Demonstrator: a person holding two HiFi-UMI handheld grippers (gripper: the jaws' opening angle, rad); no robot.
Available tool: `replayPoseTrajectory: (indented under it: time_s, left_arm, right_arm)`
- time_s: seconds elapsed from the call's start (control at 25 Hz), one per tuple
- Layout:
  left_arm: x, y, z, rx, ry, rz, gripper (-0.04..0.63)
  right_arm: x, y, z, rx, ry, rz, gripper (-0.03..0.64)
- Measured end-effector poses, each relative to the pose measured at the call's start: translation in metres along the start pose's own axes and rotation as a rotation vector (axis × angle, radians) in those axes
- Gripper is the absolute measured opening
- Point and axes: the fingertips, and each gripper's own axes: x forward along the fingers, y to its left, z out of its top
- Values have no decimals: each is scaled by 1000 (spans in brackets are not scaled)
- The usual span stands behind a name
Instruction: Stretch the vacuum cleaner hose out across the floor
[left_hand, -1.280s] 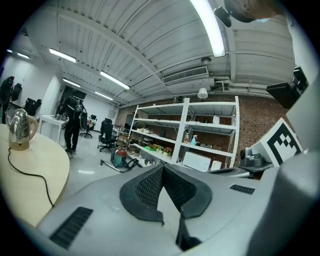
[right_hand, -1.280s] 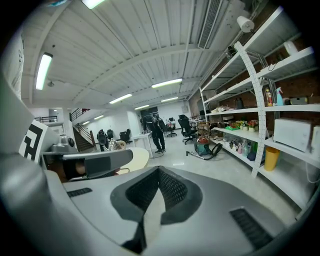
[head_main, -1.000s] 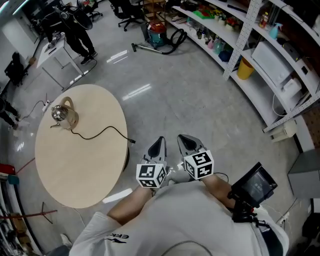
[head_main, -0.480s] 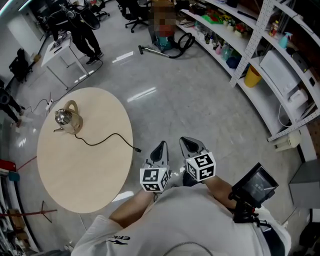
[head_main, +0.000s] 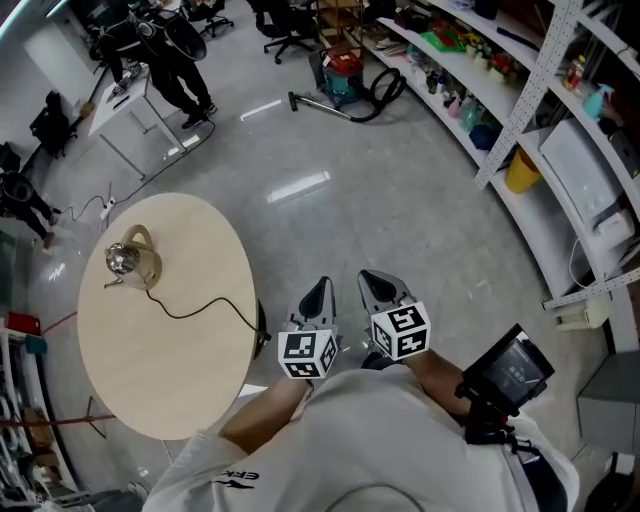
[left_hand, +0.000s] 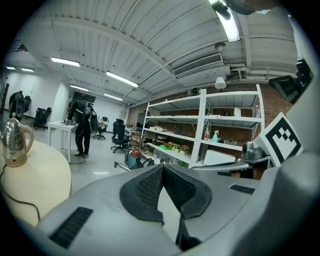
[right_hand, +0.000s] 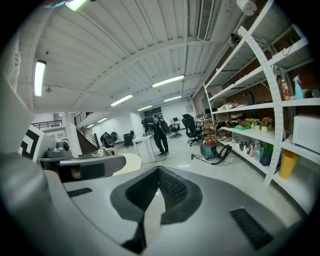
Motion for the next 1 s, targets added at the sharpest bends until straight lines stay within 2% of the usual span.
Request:
replayPoseTrajectory:
  time_s: [0.24,0.52,0.76,1.0]
  left_arm:
    - [73,-8,10,-3,1,20,2]
    - [131,-7,13,16,22,40,2]
    - [175,21,27,8,18,38,3]
    - [239,74,46,3,6,19,2]
  right_arm:
    - [31,-63,22,3,-5,27,2]
    - [60,-107,36,13,-3,41,2]
    - [103,-133,52,32,9,32,2]
    - [174,-156,79,8,24,10,2]
